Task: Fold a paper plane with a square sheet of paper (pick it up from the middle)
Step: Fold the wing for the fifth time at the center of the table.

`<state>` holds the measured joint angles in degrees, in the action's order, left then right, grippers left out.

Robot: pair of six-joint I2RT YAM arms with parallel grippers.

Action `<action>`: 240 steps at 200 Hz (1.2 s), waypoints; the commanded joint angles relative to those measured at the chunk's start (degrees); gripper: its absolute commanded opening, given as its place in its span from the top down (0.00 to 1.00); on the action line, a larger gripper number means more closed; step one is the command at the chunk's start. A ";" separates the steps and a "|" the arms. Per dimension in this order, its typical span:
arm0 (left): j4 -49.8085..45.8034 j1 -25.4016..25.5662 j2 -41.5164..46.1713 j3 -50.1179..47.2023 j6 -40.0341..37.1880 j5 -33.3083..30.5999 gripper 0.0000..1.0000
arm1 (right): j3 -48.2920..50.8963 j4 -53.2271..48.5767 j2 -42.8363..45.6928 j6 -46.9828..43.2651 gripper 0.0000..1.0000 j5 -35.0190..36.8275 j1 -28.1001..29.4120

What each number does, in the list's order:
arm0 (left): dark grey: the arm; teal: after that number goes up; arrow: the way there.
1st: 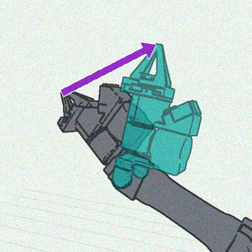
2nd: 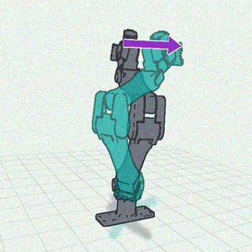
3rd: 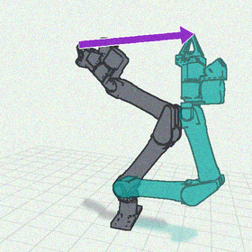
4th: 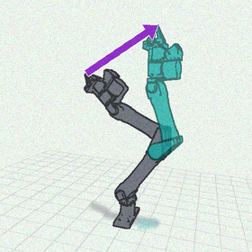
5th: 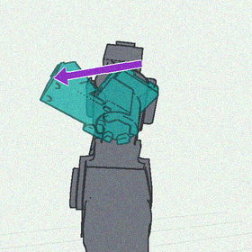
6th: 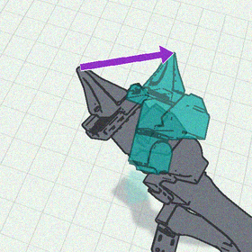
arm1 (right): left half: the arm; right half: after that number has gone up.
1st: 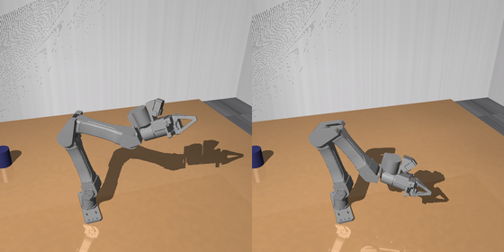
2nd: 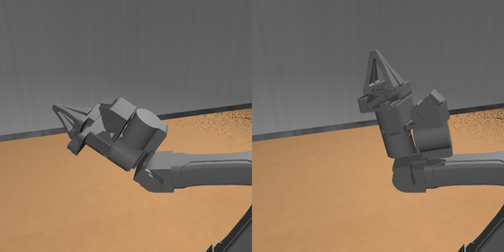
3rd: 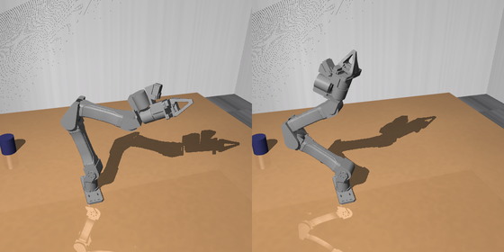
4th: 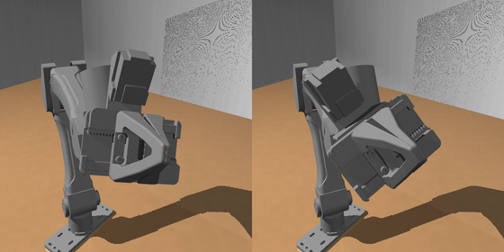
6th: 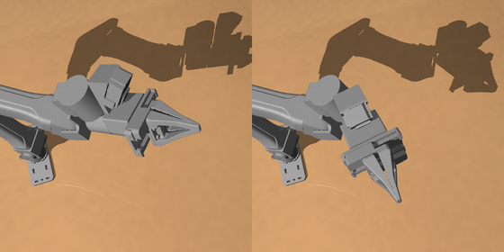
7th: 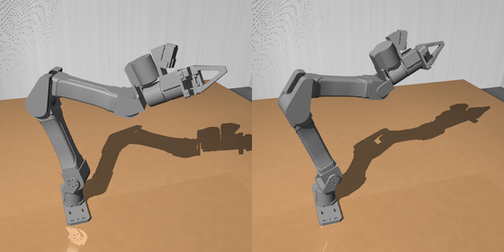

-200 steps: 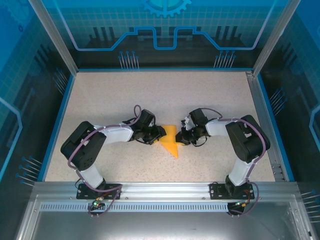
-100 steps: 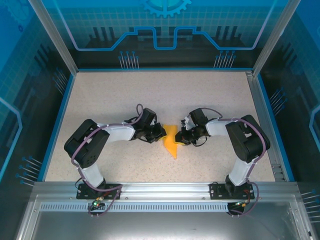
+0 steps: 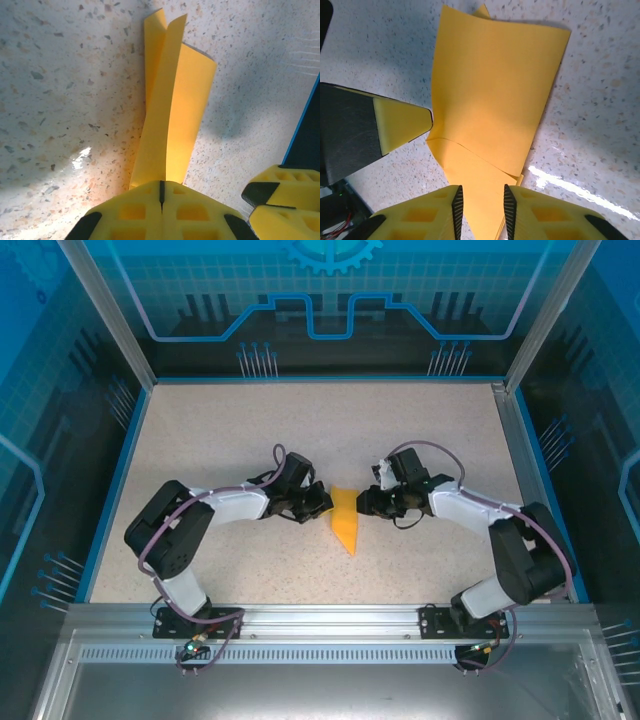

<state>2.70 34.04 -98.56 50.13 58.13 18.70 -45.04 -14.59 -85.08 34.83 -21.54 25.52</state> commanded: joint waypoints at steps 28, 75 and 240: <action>-1.13 0.20 3.88 -0.10 -0.13 -1.51 1.00 | 3.00 -2.26 5.83 -2.96 0.54 14.89 10.49; -0.97 0.10 4.79 -0.51 0.21 -2.02 1.00 | 3.05 -2.37 7.14 -5.75 0.46 34.86 25.16; -0.50 0.11 4.87 -0.91 1.25 -1.38 1.00 | -7.56 -10.13 -9.79 -3.15 0.62 60.69 40.57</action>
<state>2.87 34.04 -95.18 49.67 58.61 17.43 -50.76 -21.78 -93.41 29.82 35.51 64.90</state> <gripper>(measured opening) 0.049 0.379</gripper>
